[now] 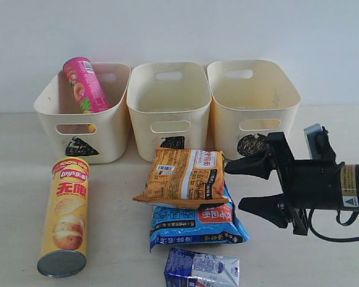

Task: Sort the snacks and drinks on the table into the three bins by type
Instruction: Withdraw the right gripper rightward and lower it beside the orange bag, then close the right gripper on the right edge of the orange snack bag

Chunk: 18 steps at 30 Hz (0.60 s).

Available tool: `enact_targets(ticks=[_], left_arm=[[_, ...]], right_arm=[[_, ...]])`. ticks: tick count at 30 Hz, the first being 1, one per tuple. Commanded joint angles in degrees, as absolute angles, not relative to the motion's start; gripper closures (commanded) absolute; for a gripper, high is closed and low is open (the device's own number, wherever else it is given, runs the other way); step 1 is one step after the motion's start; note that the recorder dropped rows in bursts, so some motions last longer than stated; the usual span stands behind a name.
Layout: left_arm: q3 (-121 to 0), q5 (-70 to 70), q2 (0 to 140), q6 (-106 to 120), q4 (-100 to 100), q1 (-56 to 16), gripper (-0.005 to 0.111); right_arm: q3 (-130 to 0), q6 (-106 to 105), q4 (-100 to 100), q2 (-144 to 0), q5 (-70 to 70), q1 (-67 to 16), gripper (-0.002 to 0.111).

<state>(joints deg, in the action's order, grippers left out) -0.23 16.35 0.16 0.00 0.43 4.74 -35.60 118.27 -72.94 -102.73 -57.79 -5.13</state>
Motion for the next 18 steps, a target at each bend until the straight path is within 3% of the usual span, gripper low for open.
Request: enact_targets(ticks=[1,8,18], left_arm=[[0.0,15.91,0.0,0.49,0.65,4.82,0.102],[0.0,15.91,0.0,0.49,0.65,4.82,0.102],[0.0,15.91,0.0,0.49,0.65,4.82,0.102]], right_arm=[[-38.65,117.42,-72.3,-102.76,-53.23,-5.23,0.042],[-43.06,119.45,-72.58,-104.76,-51.11,-5.37,0.042],[-47.6,120.06,-70.24,-108.73,-44.01,-13.28,0.042]])
